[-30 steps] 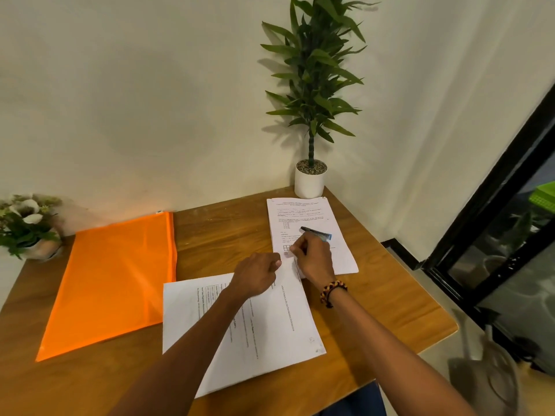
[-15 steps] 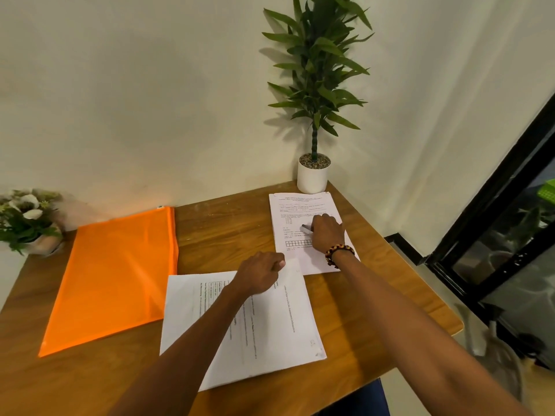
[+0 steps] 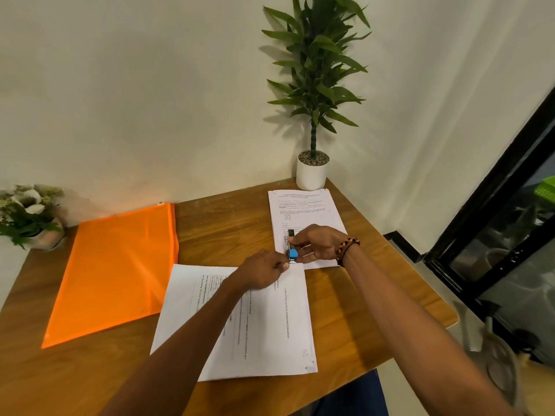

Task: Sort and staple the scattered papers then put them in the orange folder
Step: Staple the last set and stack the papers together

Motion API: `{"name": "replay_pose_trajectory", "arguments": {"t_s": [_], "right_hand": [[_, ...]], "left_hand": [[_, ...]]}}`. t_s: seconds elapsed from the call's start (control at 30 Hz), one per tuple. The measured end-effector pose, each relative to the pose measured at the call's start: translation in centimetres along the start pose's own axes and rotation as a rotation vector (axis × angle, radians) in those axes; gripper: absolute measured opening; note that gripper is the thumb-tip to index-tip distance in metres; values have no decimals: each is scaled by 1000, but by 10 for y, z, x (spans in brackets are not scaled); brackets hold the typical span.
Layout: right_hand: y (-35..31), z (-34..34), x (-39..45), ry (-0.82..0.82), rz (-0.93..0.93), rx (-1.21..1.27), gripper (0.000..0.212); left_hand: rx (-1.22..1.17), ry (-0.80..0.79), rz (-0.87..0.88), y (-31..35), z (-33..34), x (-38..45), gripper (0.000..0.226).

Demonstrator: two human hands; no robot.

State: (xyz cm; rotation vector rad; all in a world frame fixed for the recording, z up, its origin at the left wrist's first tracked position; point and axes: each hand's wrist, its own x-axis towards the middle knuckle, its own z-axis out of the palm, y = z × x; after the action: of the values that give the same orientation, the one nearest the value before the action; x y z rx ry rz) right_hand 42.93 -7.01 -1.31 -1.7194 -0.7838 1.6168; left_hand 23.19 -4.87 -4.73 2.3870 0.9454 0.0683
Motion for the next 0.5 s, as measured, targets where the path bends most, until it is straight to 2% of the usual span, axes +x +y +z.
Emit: {"name": "replay_pose_trajectory", "arguments": {"t_s": [0.27, 0.5], "right_hand": [[3, 6, -6, -24, 68, -77, 25], [6, 15, -10, -7, 83, -101, 22]], "left_hand": [[-71, -86, -40, 0, -6, 1, 36], [-58, -129, -80, 0, -9, 0, 39]]}}
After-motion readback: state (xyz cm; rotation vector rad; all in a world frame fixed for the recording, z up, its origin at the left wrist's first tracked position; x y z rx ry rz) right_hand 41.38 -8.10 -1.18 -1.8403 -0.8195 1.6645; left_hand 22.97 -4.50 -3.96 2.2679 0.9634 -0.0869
